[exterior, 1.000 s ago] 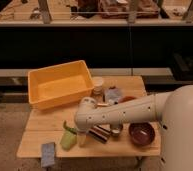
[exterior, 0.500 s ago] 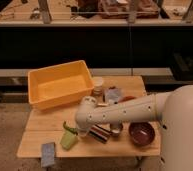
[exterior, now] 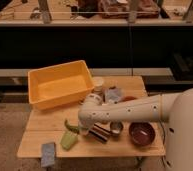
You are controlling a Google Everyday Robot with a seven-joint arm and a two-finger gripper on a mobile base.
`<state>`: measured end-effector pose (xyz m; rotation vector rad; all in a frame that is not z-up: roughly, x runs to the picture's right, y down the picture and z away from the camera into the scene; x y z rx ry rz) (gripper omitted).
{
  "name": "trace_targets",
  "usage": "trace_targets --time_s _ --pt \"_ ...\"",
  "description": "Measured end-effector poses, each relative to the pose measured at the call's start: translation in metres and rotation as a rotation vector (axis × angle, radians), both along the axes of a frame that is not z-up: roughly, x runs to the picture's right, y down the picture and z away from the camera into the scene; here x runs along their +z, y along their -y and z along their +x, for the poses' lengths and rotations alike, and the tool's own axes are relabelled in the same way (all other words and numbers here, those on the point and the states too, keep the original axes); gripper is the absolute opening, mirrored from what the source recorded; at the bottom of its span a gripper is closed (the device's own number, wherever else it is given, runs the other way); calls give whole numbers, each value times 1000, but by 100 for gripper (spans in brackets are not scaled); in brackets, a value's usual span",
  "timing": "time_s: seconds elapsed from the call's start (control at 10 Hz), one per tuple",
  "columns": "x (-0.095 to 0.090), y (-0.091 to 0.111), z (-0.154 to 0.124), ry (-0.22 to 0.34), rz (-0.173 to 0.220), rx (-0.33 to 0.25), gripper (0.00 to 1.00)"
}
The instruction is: Place pepper in tray
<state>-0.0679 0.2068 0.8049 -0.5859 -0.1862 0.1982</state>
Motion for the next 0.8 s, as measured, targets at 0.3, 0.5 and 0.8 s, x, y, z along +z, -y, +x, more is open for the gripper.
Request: trace_targets --time_s 0.3,0.5,0.8 --pt "-26 43 22 27 31 100 27" --pt "-47 81 41 49 66 164 27" --pt "-53 147 51 76 102 223 27"
